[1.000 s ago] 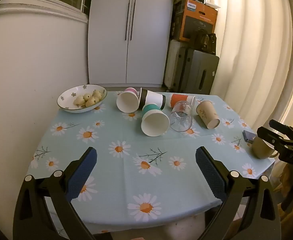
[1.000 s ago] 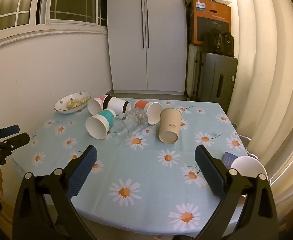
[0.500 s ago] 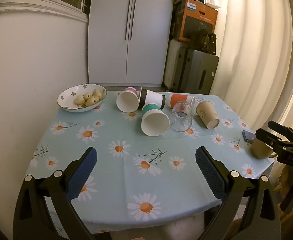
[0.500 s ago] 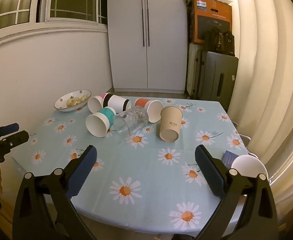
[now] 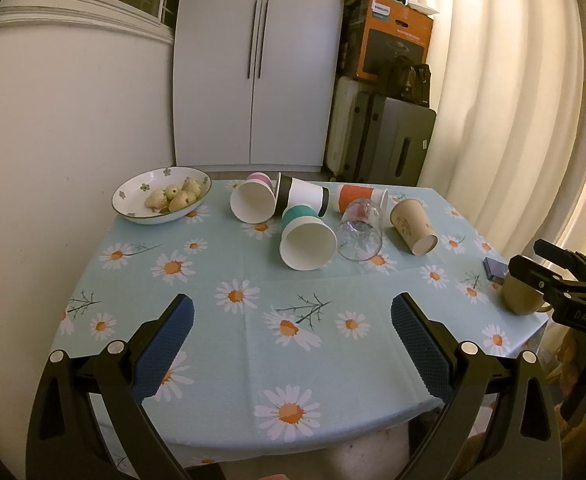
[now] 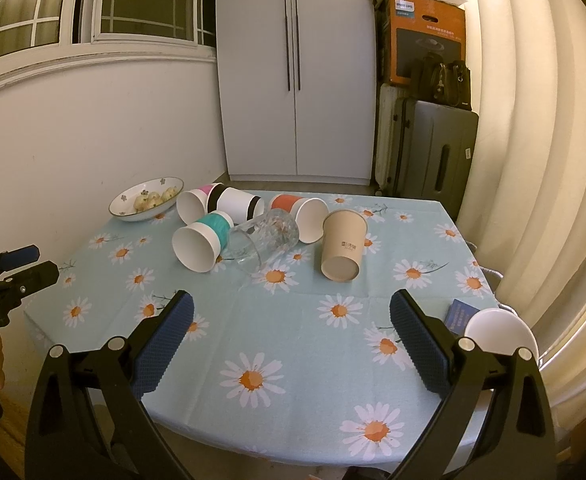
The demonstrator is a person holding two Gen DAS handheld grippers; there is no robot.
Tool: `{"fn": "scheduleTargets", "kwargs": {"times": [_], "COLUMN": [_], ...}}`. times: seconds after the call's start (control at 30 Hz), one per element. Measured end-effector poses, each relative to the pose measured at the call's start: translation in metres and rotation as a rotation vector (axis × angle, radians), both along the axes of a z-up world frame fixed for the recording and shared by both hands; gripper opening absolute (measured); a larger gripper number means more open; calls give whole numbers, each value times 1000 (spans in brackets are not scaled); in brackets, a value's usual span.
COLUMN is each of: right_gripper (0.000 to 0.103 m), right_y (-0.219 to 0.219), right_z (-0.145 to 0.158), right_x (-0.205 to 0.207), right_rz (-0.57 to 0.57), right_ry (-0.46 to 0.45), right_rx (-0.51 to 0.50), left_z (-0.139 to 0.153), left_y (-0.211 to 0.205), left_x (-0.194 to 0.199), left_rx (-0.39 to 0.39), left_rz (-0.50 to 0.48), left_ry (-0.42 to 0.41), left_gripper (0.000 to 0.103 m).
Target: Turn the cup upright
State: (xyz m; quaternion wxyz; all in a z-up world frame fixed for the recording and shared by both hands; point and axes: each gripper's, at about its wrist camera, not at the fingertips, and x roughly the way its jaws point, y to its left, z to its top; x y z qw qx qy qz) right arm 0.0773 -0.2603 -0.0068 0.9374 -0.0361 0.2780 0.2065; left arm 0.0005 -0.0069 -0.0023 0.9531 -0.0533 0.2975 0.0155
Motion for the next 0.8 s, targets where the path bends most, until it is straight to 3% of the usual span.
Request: {"fn": "scheduleTargets", "kwargs": {"times": [0.8], "right_gripper": [97], "right_y": [0], "right_z": [-2], "right_x": [1], "right_rz": [2], "right_ry": [5], "right_rx": [-5], "left_z": [1], "left_y": [-2], "left_x": [-2], "left_rx": [4], "left_rz": [-2], "left_ry": [5], "left_gripper": [96]}}
